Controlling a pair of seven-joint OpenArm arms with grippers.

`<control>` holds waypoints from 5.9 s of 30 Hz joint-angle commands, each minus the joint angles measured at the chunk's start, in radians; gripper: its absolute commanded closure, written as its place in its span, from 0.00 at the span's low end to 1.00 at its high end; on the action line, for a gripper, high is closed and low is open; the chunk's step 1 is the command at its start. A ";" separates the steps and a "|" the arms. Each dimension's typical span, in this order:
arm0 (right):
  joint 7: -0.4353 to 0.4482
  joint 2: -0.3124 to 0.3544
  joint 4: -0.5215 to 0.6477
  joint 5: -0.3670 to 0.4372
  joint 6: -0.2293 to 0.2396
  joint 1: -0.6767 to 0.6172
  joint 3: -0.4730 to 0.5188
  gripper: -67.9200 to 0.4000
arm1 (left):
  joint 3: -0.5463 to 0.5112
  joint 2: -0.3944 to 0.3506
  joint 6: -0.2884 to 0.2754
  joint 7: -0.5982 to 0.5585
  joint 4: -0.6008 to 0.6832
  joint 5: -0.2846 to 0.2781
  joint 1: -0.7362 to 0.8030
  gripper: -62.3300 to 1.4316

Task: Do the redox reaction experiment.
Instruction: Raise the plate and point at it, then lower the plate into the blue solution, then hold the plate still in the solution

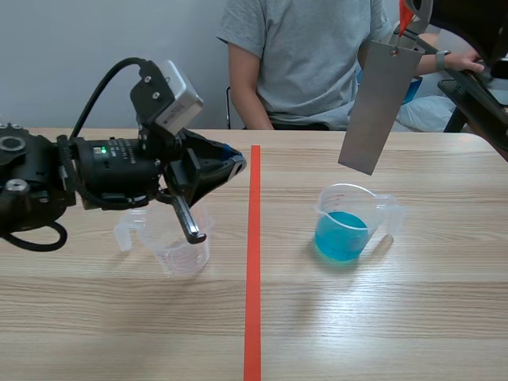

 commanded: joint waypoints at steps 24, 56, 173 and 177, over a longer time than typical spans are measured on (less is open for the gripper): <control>0.003 0.013 0.011 0.015 0.006 0.014 0.015 0.97 | 0.137 0.330 0.020 -0.079 -0.338 -0.005 -0.210 0.90; 0.003 0.013 0.011 0.018 0.006 0.014 0.015 0.97 | 0.148 0.401 -0.053 -0.106 -0.416 0.016 -0.227 0.90; 0.339 -0.142 -0.414 -0.560 0.006 0.100 -0.263 0.97 | -0.909 -0.194 0.183 -0.254 0.022 -0.166 1.421 0.90; 0.373 -0.142 -0.428 -0.600 0.006 0.100 -0.263 0.97 | -0.910 -0.194 0.183 -0.254 0.022 -0.167 1.436 0.90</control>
